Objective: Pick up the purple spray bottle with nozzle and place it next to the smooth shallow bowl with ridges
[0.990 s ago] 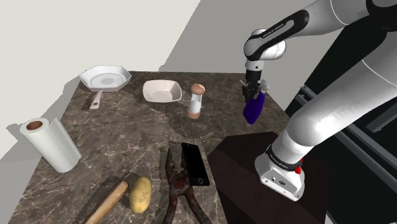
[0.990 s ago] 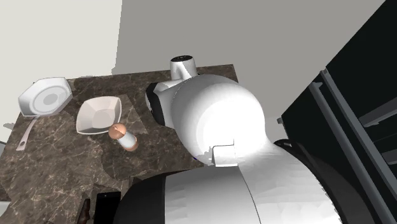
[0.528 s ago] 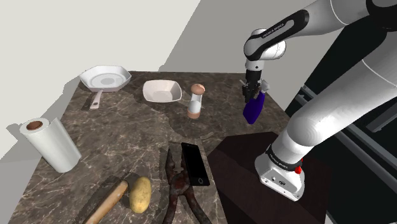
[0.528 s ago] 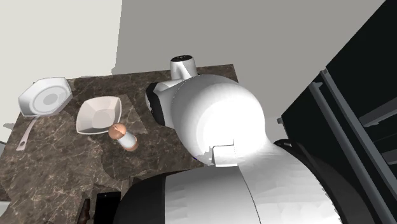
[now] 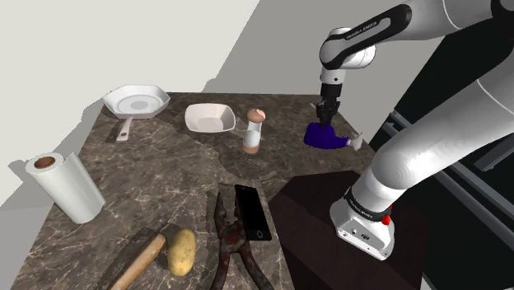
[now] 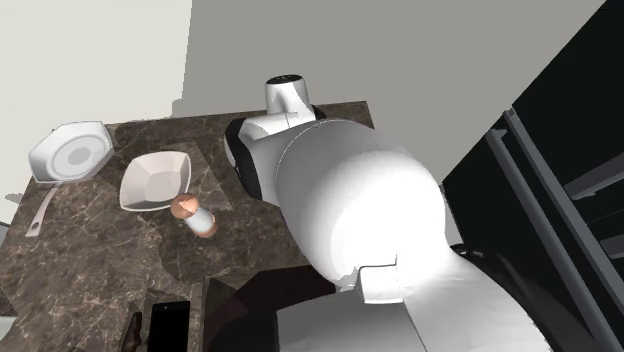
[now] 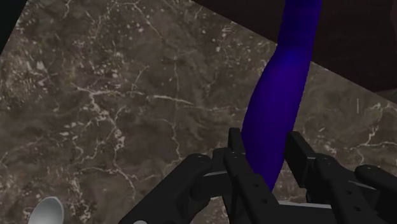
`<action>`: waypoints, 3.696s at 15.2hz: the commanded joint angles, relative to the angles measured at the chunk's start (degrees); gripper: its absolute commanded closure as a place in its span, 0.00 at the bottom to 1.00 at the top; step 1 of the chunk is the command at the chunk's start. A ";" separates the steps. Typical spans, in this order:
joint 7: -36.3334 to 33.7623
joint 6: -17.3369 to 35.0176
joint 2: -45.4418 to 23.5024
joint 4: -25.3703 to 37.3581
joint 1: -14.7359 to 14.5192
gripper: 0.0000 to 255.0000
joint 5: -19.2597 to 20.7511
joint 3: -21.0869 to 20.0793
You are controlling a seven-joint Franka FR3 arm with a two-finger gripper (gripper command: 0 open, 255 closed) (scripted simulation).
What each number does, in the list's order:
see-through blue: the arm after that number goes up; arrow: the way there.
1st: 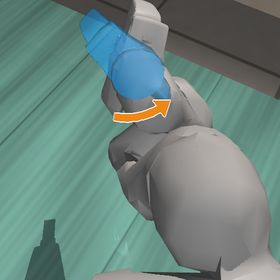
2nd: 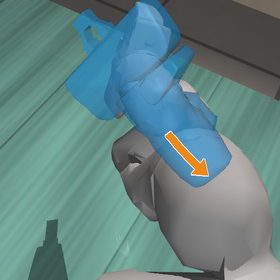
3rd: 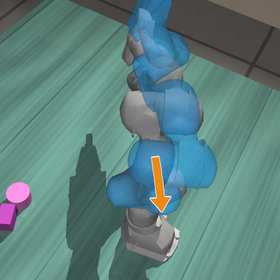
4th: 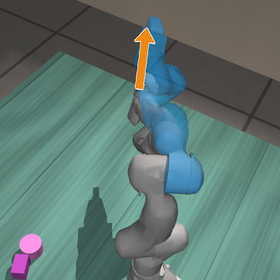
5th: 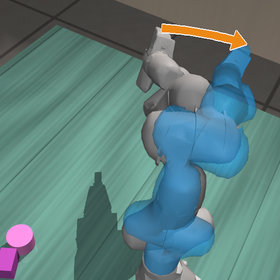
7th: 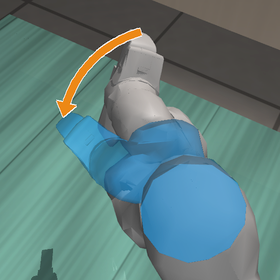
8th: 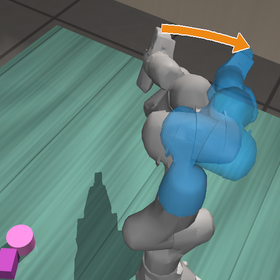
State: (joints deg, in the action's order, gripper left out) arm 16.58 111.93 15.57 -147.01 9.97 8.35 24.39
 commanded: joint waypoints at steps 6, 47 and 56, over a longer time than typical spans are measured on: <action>-0.73 -6.43 3.78 2.74 0.21 1.00 0.47 -0.93; -1.23 -39.30 9.44 30.05 -0.43 1.00 -0.93 -5.07; -4.89 -41.46 7.56 33.81 -1.93 1.00 -3.81 -7.76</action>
State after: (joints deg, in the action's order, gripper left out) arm 12.88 69.80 23.21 -112.55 8.39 5.25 17.35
